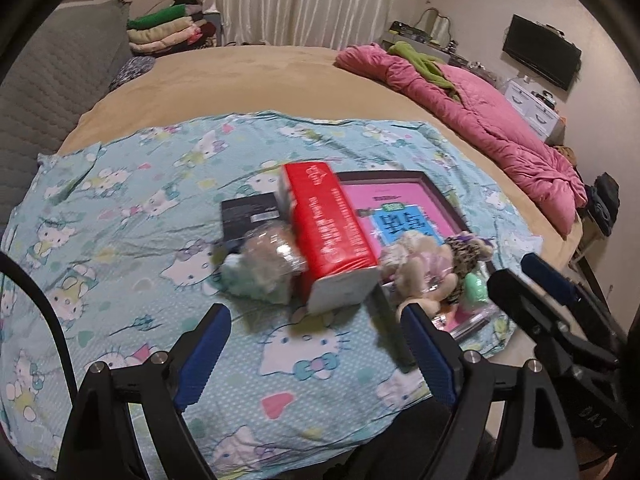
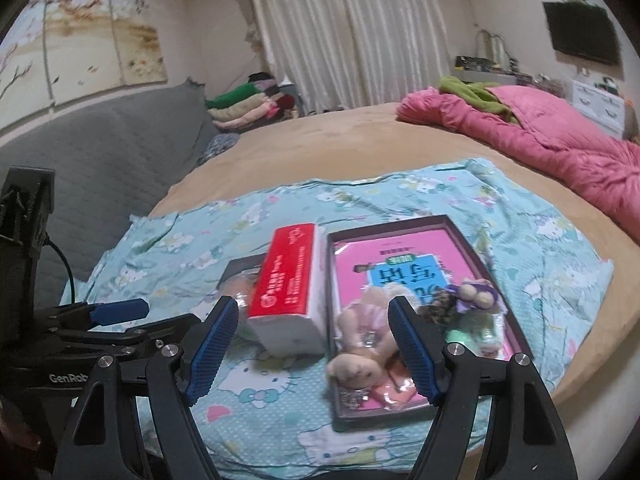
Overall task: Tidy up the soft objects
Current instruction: 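Withdraw both open tools from the box toward the clear bag and tissue pack, then grasp the pale green tissue pack with the left tool while the right tool grasps the clear bag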
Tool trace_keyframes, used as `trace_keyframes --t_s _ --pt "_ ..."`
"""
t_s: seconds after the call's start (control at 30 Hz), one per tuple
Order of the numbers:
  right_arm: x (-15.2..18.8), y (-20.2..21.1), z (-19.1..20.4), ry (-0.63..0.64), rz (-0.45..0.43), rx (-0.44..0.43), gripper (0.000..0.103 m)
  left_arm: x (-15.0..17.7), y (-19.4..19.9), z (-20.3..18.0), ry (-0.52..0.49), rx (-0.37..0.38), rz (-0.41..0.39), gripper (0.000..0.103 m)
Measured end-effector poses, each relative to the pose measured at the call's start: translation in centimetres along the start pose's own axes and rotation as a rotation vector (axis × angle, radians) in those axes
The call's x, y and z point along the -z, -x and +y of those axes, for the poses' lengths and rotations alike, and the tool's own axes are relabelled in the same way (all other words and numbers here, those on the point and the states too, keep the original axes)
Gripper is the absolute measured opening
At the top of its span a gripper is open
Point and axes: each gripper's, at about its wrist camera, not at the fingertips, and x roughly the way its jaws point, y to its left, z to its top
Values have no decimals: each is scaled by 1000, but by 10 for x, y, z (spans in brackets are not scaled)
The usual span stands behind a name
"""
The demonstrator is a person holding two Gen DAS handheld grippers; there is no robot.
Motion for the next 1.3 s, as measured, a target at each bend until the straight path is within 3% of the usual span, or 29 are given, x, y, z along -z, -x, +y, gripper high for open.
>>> trace_keyframes --t_s 0.47,1.0,1.3 --pt "3 -64 67 186 104 -65 79 26 -32 86 145 -49 46 87" --pt "1 -173 115 496 270 -3 78 42 -73 129 216 -19 100 87" --pt "7 -203 125 626 314 33 78 42 -92 131 217 31 114 87"
